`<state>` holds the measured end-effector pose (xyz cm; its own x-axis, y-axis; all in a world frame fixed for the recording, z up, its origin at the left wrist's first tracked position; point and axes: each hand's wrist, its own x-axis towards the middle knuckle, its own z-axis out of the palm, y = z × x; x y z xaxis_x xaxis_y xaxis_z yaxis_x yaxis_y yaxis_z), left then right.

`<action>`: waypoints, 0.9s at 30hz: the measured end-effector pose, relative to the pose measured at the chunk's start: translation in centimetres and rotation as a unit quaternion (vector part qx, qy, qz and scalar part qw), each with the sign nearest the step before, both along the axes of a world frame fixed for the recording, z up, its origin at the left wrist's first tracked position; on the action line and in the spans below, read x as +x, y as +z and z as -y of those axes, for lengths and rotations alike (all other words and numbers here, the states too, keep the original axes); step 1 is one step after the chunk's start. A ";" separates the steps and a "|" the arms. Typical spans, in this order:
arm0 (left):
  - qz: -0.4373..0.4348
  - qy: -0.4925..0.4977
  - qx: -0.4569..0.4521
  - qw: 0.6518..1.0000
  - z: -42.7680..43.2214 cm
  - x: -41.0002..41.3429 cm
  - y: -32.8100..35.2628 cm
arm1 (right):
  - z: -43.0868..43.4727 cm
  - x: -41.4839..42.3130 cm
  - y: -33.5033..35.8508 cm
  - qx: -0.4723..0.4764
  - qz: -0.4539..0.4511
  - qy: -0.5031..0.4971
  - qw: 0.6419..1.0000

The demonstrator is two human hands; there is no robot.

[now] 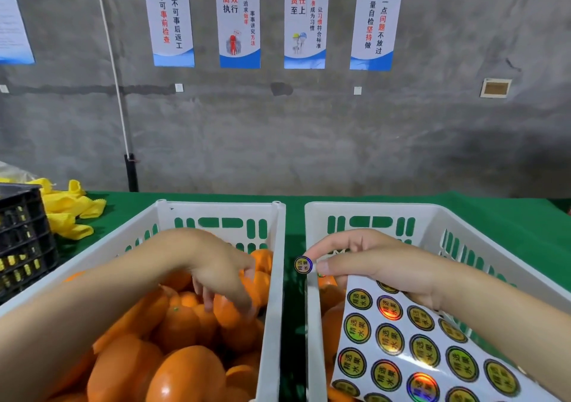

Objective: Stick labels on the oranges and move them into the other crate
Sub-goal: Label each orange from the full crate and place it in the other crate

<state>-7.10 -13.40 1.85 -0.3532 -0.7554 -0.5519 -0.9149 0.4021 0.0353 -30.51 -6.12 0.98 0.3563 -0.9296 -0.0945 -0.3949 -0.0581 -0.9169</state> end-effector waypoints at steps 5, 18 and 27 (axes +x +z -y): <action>-0.131 0.044 -0.211 0.968 1.5 0.1 -0.6 | -0.2 0.1 0.2 0.001 0.026 0.002 1.000; -0.670 0.094 -0.007 0.736 0.7 -4.0 -2.2 | 0.3 -0.9 0.9 -0.041 0.197 -0.018 0.979; -0.664 0.069 0.007 0.745 0.0 -3.7 -2.8 | 0.4 -1.2 1.1 -0.049 0.218 -0.044 0.974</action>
<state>-10.79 -13.39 -0.93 -0.5139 -0.8329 0.2056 -0.1023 0.2975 0.9492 -31.66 -6.50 2.11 0.2612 -0.9552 0.1393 0.0225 -0.1382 -0.9901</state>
